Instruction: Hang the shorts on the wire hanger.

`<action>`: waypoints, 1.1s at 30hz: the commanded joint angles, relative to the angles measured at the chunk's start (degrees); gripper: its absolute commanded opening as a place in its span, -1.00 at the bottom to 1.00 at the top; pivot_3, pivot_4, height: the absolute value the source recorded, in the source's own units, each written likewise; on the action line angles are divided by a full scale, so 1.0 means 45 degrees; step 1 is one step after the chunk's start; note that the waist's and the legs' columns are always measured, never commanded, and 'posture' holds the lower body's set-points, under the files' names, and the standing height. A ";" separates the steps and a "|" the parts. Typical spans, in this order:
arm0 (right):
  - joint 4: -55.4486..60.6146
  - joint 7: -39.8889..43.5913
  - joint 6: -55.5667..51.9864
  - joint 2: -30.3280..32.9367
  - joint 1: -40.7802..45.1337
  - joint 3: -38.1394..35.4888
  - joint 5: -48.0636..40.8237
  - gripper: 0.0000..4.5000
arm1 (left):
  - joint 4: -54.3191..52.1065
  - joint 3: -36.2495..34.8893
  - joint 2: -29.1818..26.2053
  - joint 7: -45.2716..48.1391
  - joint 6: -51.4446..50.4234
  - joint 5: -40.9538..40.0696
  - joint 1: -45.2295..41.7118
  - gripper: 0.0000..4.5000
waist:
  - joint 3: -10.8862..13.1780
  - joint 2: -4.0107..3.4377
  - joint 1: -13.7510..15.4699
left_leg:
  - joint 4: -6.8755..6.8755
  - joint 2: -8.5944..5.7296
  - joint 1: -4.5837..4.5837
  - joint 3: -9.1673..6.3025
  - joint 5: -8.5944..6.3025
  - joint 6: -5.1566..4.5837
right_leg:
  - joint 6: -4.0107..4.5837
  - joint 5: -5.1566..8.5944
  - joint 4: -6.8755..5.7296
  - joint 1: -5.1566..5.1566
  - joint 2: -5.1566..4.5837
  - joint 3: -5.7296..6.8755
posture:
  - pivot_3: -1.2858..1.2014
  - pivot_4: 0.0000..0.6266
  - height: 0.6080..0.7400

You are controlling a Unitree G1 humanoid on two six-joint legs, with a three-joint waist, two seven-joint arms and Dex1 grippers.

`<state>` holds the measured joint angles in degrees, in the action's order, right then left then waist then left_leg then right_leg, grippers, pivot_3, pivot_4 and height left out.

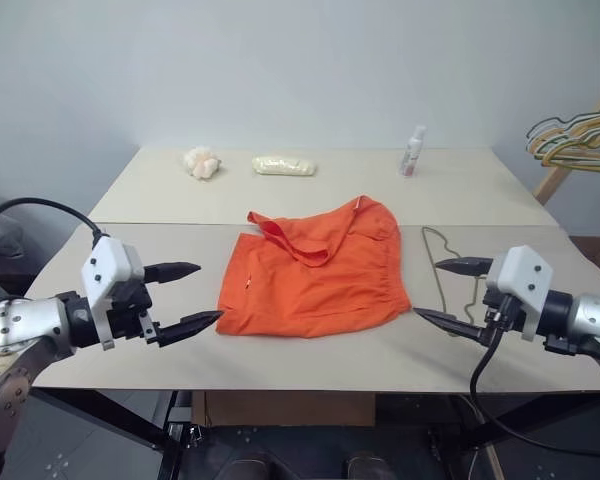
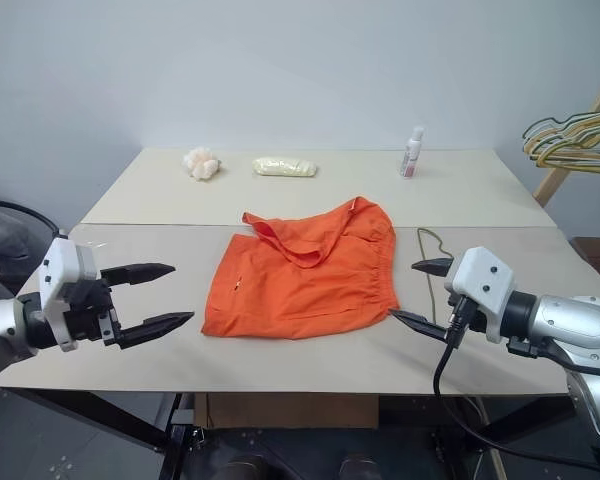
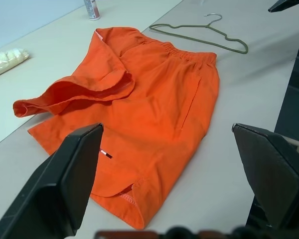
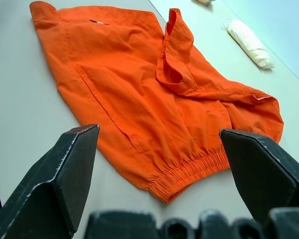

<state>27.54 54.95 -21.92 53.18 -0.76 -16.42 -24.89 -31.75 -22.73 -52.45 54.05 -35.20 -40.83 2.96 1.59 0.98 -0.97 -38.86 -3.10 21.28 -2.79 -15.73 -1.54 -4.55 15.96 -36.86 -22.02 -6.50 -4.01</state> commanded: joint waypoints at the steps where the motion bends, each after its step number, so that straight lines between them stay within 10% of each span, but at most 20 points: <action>1: 0.0246 -0.0006 0.0105 0.0077 0.0054 -0.0464 -0.0139 0.98 | -0.0176 -0.0188 -0.0003 0.0160 0.0451 0.0019 -0.0080 1.00 | 0.0000 0.0000 0.0000 | 0.0000 0.0000 0.0000 0.0000 0.0000 0.0000 | 0.0000 0.0000 0.0000 0.0000 0.0000 0.0000 | -0.03 -1.00 1.00; 14: 0.0272 -0.0126 0.0068 0.0010 0.0139 -0.0300 -0.0133 0.98 | -0.0210 0.0529 -0.0485 0.0235 0.0590 0.1222 0.0268 1.00 | 0.0000 0.0000 0.0002 | 0.0000 0.0000 -0.0001 0.0001 0.0000 0.0000 | 0.0000 0.0000 0.0001 0.0001 0.0000 0.0001 | -0.03 -1.00 1.00; 33: 0.1028 -0.0387 -0.0016 0.0098 0.0465 0.0773 0.0551 0.98 | 0.2400 0.7597 0.0241 -0.1743 0.2711 0.9539 -0.2076 1.00 | -0.0002 0.0002 -0.0025 | 0.0002 -0.0003 0.0009 0.0009 0.0000 -0.0001 | 0.0001 -0.0001 0.0005 0.0009 0.0001 0.0000 | -0.07 -1.00 1.00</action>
<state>30.37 53.81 -21.93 53.50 0.96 -11.95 -22.53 -22.06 10.05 -51.84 47.81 -23.83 -0.91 -4.61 1.58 0.99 -1.08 -38.87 -3.11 21.38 -2.75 -15.73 -1.55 -4.54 15.95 -36.86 -21.98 -6.48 -4.01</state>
